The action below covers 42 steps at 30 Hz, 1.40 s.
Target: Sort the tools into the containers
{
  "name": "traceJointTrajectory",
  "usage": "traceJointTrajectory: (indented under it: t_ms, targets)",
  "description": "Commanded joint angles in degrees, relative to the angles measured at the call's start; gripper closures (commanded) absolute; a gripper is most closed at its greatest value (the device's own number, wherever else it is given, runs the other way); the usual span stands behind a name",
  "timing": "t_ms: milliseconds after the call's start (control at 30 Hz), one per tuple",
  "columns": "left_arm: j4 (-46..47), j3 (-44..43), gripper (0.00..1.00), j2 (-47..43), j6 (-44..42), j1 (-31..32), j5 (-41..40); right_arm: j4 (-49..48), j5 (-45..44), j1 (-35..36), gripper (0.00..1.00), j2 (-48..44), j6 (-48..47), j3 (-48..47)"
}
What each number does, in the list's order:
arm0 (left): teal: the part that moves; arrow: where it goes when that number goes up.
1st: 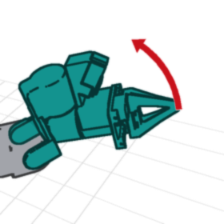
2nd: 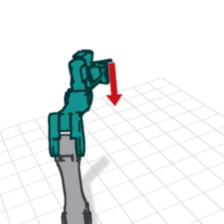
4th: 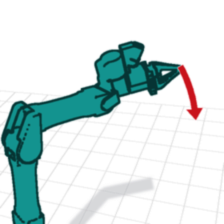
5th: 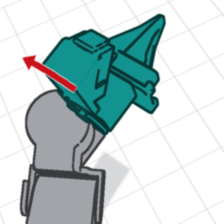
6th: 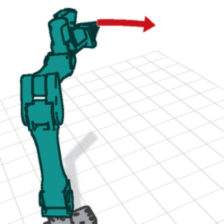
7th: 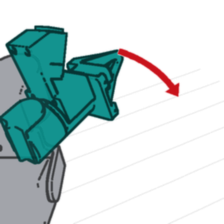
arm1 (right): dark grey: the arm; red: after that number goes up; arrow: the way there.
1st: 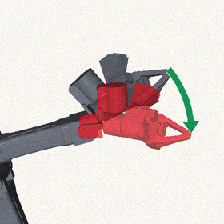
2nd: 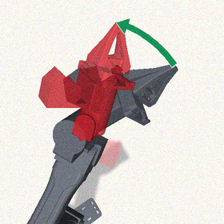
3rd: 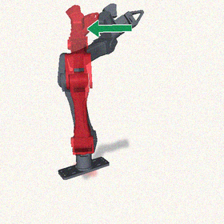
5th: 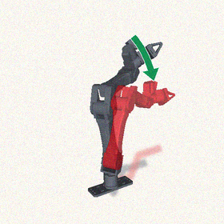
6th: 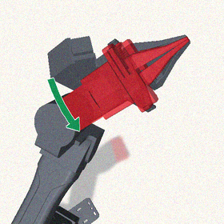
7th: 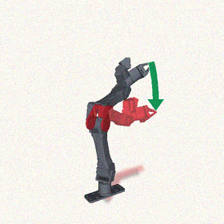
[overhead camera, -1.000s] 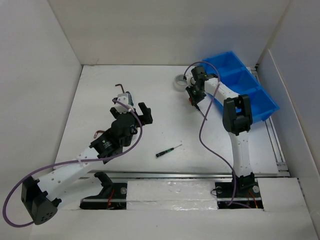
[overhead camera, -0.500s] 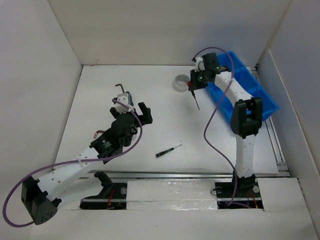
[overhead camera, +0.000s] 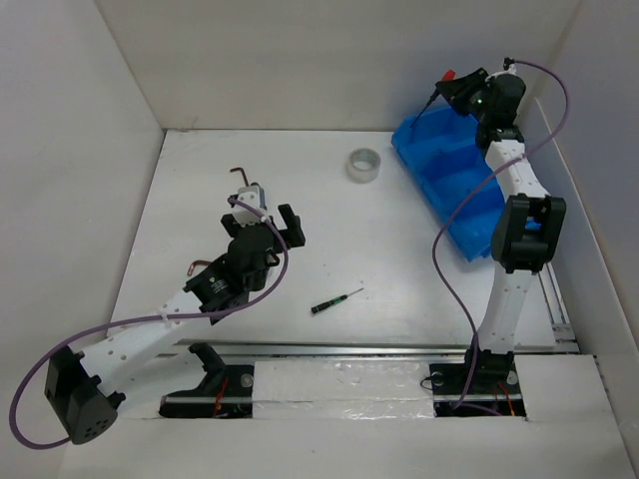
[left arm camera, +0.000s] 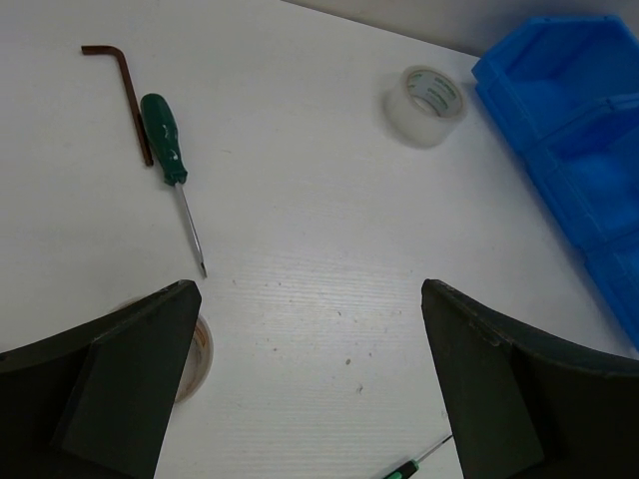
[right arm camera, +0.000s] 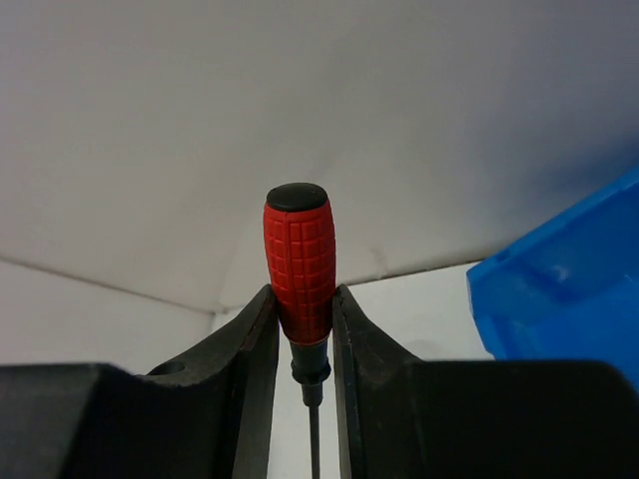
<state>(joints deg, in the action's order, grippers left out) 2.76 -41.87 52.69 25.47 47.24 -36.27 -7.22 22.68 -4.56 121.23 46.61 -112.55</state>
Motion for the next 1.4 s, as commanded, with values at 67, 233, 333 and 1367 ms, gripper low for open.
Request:
traceJointTrajectory:
  t_ms: [67, 233, 333, 1367]
  targets:
    - [0.9, -2.1, 0.07, 1.5, -1.0, 0.3, -2.5, -11.8, -4.4, 0.8, 1.0, 5.3, 12.0, -1.9]
    - [0.2, -2.7, 0.07, 1.4, -0.9, 0.3, -0.2, -21.1, -17.0, 0.8, 1.0, 1.8, 15.3, 10.2]
    - [1.0, -2.3, 0.08, 0.8, -1.3, 0.3, 0.9, -21.2, -21.4, 0.8, 1.0, 0.5, 15.0, 12.9]
    - [2.0, -1.6, 0.07, -1.4, -1.2, 0.3, 4.8, -8.1, -28.7, -1.8, 0.8, 7.3, 17.3, 9.6]
